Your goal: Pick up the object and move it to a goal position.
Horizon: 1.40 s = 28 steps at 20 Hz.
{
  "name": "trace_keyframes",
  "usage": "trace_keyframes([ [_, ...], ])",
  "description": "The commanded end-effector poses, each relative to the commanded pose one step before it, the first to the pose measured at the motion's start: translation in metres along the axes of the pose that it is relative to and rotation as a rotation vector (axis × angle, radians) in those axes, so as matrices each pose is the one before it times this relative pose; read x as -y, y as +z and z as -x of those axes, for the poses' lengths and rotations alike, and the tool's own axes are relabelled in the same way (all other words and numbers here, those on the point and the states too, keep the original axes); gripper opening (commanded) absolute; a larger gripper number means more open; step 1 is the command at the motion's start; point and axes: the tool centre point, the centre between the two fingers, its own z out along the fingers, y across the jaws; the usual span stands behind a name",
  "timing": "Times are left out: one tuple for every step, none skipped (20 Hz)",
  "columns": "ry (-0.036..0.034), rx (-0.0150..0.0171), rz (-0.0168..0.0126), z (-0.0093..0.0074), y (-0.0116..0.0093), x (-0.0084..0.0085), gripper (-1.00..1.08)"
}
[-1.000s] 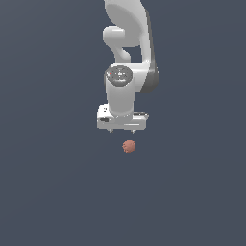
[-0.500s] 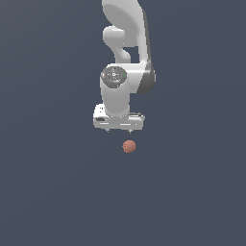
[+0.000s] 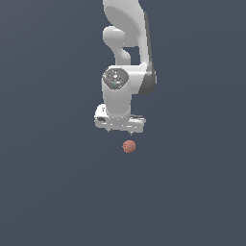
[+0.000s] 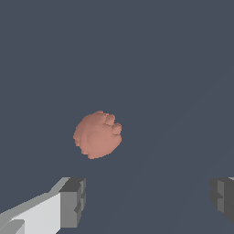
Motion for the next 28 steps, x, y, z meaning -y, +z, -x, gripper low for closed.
trace_keyframes([
  [0.0385, -0.00263, -0.00035, -0.0008, 0.00207, 0.00213, 1.0],
  [0.01816, -0.00129, -0.00018, -0.00035, 0.00095, 0.00097, 1.0],
  [0.01937, -0.00138, -0.00021, -0.00035, 0.00101, 0.00104, 1.0],
  [0.02064, -0.00147, -0.00023, -0.00035, 0.00107, 0.00111, 1.0],
  [0.02189, -0.00157, -0.00026, -0.00034, 0.00114, 0.00118, 1.0],
  [0.02316, -0.00167, -0.0003, -0.00032, 0.0012, 0.00125, 1.0],
  [0.02443, -0.00176, -0.00033, -0.0003, 0.00127, 0.00132, 1.0],
  [0.02508, -0.00182, -0.00036, -0.00027, 0.0013, 0.00136, 1.0],
  [0.02508, -0.00183, -0.00038, -0.00023, 0.0013, 0.00136, 1.0],
  [0.02508, -0.00183, -0.00041, -0.00019, 0.0013, 0.00136, 1.0],
  [0.02508, -0.00184, -0.00043, -0.00015, 0.00129, 0.00135, 1.0],
  [0.02506, -0.00185, -0.00046, -0.00011, 0.00129, 0.00136, 1.0],
  [0.02507, -0.00186, -0.00048, -0.00007, 0.00129, 0.00135, 1.0],
  [0.02507, -0.00187, -0.00051, -0.00003, 0.00129, 0.00134, 1.0],
  [0.02507, -0.00188, -0.00054, 0.00001, 0.00128, 0.00133, 1.0],
  [0.02506, -0.00188, -0.00057, 0.00005, 0.00128, 0.00133, 1.0],
  [0.02506, -0.00189, -0.0006, 0.00008, 0.00128, 0.00132, 1.0],
  [0.02506, -0.0019, -0.00063, 0.00012, 0.00127, 0.00131, 1.0],
  [0.02505, -0.00191, -0.00066, 0.00016, 0.00127, 0.0013, 1.0],
  [0.02504, -0.00192, -0.00069, 0.0002, 0.00127, 0.00129, 1.0],
  [0.02505, -0.00192, -0.00073, 0.00023, 0.00126, 0.00127, 1.0],
  [0.02503, -0.00193, -0.00076, 0.00027, 0.00126, 0.00127, 1.0],
  [0.02504, -0.00194, -0.0008, 0.0003, 0.00126, 0.00125, 1.0],
  [0.02504, -0.00194, -0.00084, 0.00033, 0.00125, 0.00123, 1.0],
  [0.02503, -0.00195, -0.00087, 0.00037, 0.00125, 0.00122, 1.0],
  [0.02501, -0.00195, -0.00091, 0.0004, 0.00124, 0.0012, 1.0],
  [0.02501, -0.00196, -0.00095, 0.00044, 0.00124, 0.00118, 1.0],
  [0.02501, -0.00196, -0.001, 0.00047, 0.00123, 0.00116, 1.0],
])
